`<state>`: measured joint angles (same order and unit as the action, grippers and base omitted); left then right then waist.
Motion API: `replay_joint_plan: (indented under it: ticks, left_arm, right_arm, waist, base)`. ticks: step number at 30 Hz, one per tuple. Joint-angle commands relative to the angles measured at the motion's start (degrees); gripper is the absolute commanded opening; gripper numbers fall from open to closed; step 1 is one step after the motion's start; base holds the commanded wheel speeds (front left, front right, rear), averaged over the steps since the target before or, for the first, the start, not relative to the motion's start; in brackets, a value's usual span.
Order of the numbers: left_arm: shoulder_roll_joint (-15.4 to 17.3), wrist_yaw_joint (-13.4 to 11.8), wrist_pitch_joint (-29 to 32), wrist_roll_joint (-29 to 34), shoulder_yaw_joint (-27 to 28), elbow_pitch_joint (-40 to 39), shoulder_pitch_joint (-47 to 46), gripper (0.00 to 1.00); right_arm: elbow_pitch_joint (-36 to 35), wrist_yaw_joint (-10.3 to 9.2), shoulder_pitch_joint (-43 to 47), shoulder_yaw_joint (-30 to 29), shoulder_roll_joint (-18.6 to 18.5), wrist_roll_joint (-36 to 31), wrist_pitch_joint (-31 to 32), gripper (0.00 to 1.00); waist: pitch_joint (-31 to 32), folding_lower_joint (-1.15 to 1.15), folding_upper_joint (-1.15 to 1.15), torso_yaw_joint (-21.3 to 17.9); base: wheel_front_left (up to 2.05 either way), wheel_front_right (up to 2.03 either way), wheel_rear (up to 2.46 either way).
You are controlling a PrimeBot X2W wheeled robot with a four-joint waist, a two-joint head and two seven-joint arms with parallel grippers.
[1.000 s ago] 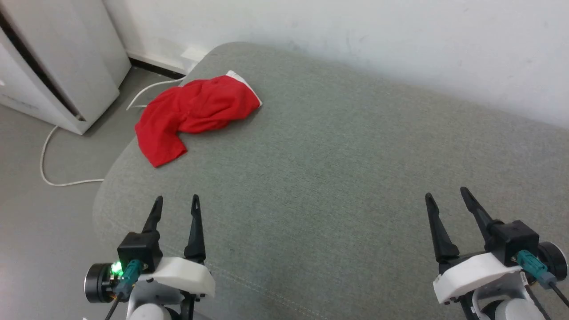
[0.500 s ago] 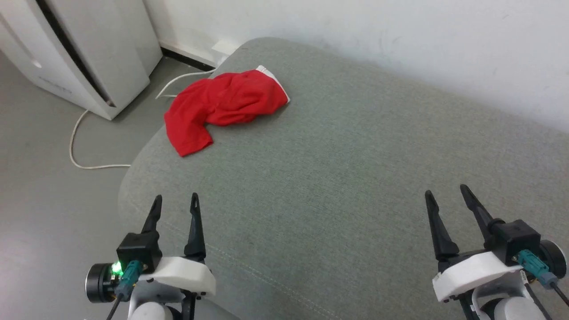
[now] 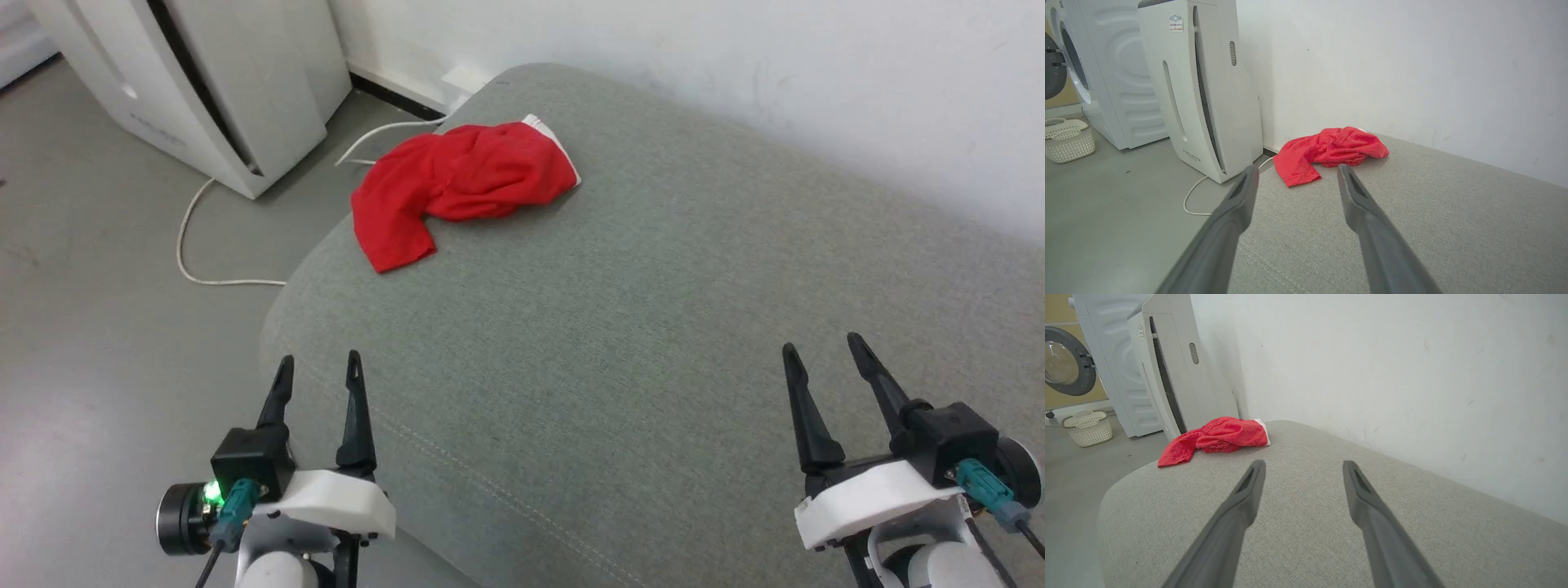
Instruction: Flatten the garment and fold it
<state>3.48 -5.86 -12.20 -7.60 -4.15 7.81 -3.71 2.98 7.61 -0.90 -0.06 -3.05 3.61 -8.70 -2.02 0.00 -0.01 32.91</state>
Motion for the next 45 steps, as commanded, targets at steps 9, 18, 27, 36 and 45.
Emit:
replay_joint_plan:
  ticks: [9,18,27,36,45]
  left_arm:
    - [0.2,-1.1,-1.5,-1.3,-0.6,1.0,-1.3,1.0]
    - [0.2,-1.6,-2.6,-2.3,-0.8,1.7,-1.8,1.0]
    - [0.1,-0.6,-2.8,-3.4,-1.3,2.0,-2.7,1.0]
    - [0.9,5.6,0.4,-9.7,-0.2,8.9,-19.3,1.0]
    - [5.8,9.2,10.7,-18.6,5.8,22.4,-41.9,1.0]
  right_arm:
    - [0.2,-0.11,-0.8,-0.2,0.2,0.7,-0.9,1.0]
    - [0.2,-0.12,-1.0,-0.3,0.2,0.8,-1.5,1.0]
    - [-0.4,-0.12,-0.9,-0.7,0.2,0.6,-1.3,1.0]
    - [-5.3,-0.12,-4.3,1.2,0.2,-3.2,2.5,1.0]
    - [-10.3,-0.12,-10.7,3.8,0.1,-6.7,4.9,1.0]
  waist:
    - [-0.4,0.0,0.01,3.3]
    - [-0.8,0.0,0.01,6.4]
    - [-1.5,0.0,0.01,6.9]
    - [-12.2,0.0,0.01,1.2]
    - [-27.9,0.0,0.01,-11.4]
  base:
    - [0.0,0.0,0.0]
    - [-0.01,-0.01,-0.01]
    - [-0.04,-0.04,-0.04]
    - [-0.01,-0.01,-0.01]
    - [0.0,0.0,0.0]
